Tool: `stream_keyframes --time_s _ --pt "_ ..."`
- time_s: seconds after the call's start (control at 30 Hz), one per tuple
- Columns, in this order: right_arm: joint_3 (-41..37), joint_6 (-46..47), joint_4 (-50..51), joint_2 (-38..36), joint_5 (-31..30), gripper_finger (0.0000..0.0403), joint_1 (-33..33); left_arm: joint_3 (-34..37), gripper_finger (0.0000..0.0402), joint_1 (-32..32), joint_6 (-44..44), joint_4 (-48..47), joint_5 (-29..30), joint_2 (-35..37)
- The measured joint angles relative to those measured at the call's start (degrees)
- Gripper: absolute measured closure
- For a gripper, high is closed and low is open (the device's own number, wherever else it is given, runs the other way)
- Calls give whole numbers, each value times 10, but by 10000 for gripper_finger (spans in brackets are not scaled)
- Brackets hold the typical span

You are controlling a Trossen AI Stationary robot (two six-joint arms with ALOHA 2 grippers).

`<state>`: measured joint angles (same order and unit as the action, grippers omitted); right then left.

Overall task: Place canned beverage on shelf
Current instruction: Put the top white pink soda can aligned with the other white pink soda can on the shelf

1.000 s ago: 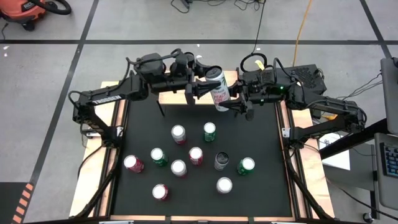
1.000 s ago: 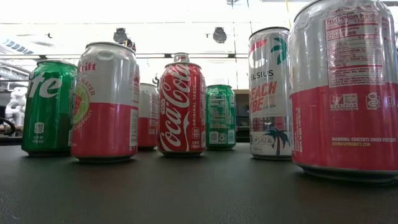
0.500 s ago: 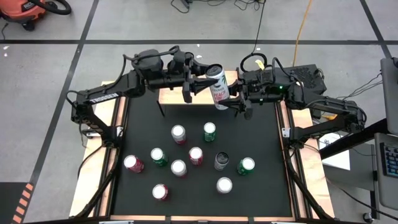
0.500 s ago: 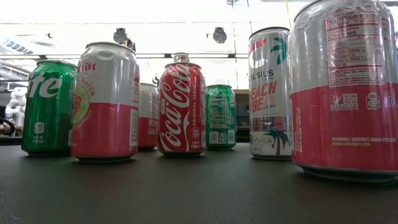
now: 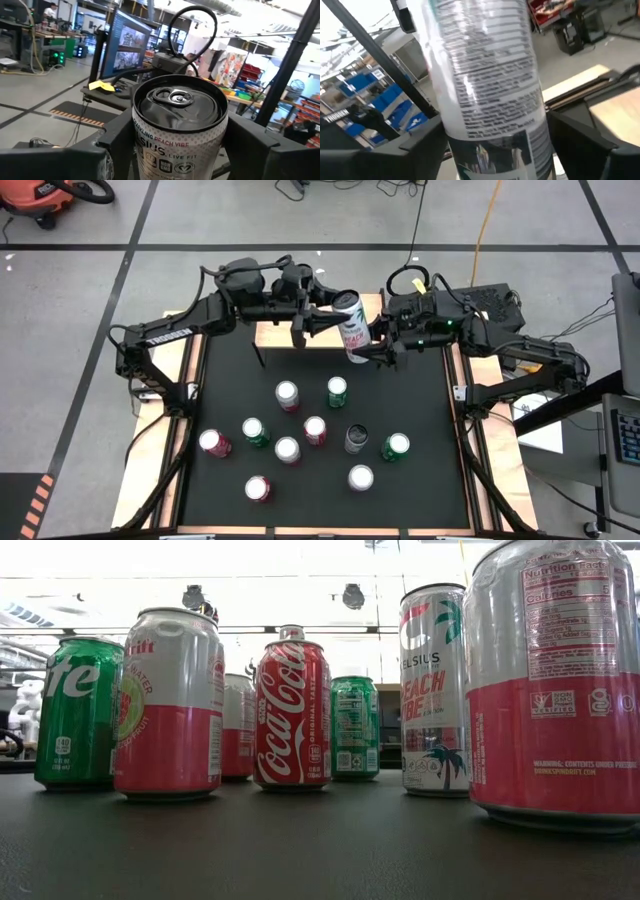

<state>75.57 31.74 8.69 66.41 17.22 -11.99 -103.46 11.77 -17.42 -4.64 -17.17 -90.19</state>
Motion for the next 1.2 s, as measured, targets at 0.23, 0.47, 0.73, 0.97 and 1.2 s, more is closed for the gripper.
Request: stream_keyframes --time_s 0.23,0.47,0.73,0.97,1.2 --pt "0 54 29 -2 36 76 0 0 155 3 1 2 -32 0" --pt "0 58 42 -3 43 76 2 0 155 3 -16 8 -52 0" --pt "0 31 69 -3 45 75 0 0 155 -1 -33 10 -53 0" --pt "1 -2 76 -3 45 75 0 0 155 -4 -45 31 -52 0" --pt "0 -35 118 -10 44 75 -8 0 155 -4 -30 27 -51 0"
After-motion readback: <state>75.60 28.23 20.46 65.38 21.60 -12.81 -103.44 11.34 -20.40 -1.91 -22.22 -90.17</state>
